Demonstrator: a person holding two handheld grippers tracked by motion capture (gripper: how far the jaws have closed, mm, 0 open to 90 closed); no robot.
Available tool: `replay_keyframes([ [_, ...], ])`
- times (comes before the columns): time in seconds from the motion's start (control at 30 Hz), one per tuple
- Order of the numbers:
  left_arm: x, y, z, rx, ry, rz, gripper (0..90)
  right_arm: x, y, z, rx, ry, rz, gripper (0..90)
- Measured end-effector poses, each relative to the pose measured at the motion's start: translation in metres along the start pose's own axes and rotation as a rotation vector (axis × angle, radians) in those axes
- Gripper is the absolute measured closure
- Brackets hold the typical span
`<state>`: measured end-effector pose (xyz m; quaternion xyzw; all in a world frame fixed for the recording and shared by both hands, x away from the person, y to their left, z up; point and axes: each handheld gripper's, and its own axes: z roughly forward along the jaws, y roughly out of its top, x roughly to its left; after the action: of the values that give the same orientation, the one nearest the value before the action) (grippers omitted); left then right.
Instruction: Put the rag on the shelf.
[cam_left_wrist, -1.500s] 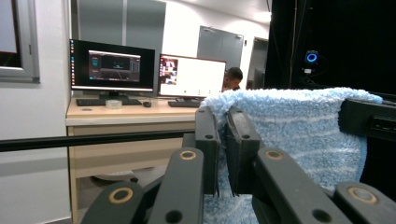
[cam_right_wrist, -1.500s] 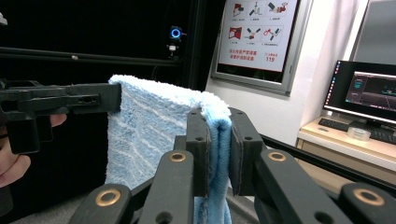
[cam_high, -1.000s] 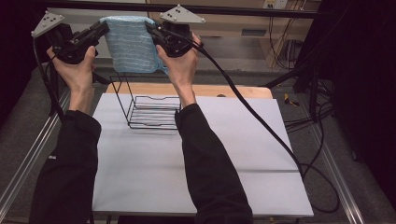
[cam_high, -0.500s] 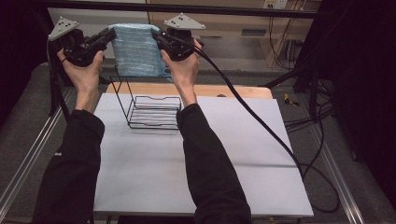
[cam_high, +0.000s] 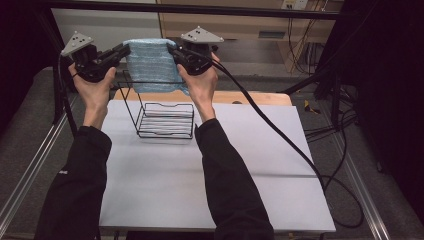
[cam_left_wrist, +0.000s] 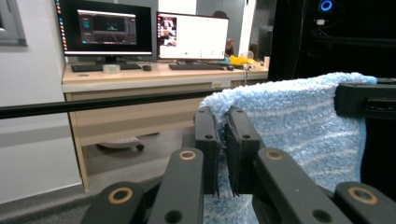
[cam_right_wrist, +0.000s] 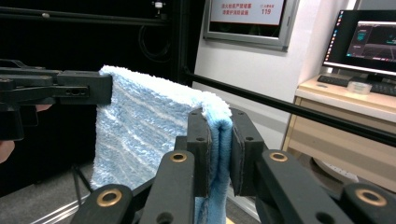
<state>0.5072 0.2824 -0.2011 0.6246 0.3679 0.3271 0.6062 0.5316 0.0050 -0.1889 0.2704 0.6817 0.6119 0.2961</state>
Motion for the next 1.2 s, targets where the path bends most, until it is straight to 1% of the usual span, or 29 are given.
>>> replay_keyframes([
  [0.1, 0.001, -0.004, -0.004, 0.009, -0.012, -0.006, 84.1, 0.002, -0.005, -0.002, 0.002, 0.01, 0.0, 80.8],
  [0.2, 0.002, -0.009, -0.005, 0.022, -0.01, -0.012, 84.1, 0.005, -0.008, -0.002, 0.01, 0.015, 0.0, 80.8],
  [0.3, 0.002, -0.012, -0.007, 0.039, -0.014, -0.002, 84.1, 0.008, -0.01, -0.003, 0.018, 0.021, -0.011, 80.7],
  [0.4, 0.0, -0.014, -0.011, 0.036, -0.027, 0.01, 84.0, 0.008, -0.012, -0.006, 0.022, 0.024, -0.003, 80.6],
  [0.47, -0.001, -0.014, -0.013, 0.039, -0.025, 0.02, 84.0, 0.009, -0.014, -0.007, 0.025, 0.026, -0.006, 80.6],
  [0.57, 0.0, -0.016, -0.015, 0.042, -0.032, 0.016, 84.0, 0.013, -0.014, -0.01, 0.028, 0.032, -0.02, 80.5],
  [0.73, -0.001, -0.021, -0.018, 0.06, -0.037, 0.019, 84.0, 0.017, -0.016, -0.012, 0.057, 0.029, -0.024, 80.2],
  [0.8, -0.002, -0.022, -0.02, 0.056, -0.044, 0.015, 84.0, 0.018, -0.017, -0.013, 0.062, 0.029, -0.034, 80.2],
  [0.87, -0.003, -0.023, -0.021, 0.055, -0.055, 0.017, 84.0, 0.017, -0.019, -0.014, 0.063, 0.036, -0.021, 80.1],
  [0.97, -0.005, -0.023, -0.023, 0.062, -0.062, 0.031, 83.9, 0.016, -0.022, -0.018, 0.061, 0.046, -0.007, 80.0],
  [1.07, -0.007, -0.025, -0.024, 0.069, -0.069, 0.033, 83.8, 0.015, -0.025, -0.02, 0.073, 0.056, -0.009, 79.8],
  [1.2, -0.008, -0.027, -0.029, 0.077, -0.08, 0.029, 83.4, 0.015, -0.027, -0.023, 0.08, 0.081, 0.0, 79.7],
])
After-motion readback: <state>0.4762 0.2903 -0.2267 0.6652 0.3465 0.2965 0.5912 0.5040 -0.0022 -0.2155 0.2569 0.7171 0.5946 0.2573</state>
